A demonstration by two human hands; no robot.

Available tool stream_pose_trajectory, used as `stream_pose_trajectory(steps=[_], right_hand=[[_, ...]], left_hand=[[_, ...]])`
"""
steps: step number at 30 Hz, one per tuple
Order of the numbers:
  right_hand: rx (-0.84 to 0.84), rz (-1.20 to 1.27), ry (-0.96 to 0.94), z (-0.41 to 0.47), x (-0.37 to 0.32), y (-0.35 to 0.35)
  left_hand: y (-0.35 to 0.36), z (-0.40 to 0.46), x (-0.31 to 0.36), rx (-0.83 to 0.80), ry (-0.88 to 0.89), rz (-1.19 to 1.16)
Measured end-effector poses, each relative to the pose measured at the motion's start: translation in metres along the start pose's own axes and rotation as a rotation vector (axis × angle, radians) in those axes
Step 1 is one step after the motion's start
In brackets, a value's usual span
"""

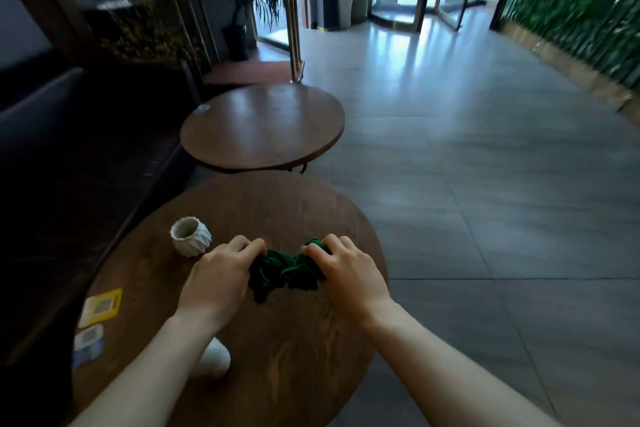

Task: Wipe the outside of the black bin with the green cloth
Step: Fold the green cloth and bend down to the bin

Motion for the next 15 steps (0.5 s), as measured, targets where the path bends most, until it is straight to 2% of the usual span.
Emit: stream_pose_trajectory(steps=[8, 15], right_hand=[[0.189, -0.033, -0.033, -0.072, -0.108, -0.15], [0.309, -0.032, -0.034, -0.146, -0.192, -0.233]], left_hand=[[-0.17, -0.088, 0.023, 0.191, 0.036, 0.031], [-0.279, -0.183, 0.041, 0.334, 0.081, 0.058]])
Point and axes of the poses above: each hand's wrist, its own z-axis towards the middle knuckle, its own y-axis out of the palm, x = y × z, the point moved 9 cm from there along z, towards the middle knuckle, and after that the axes turned 14 degrees about y, right-handed, at the moved point
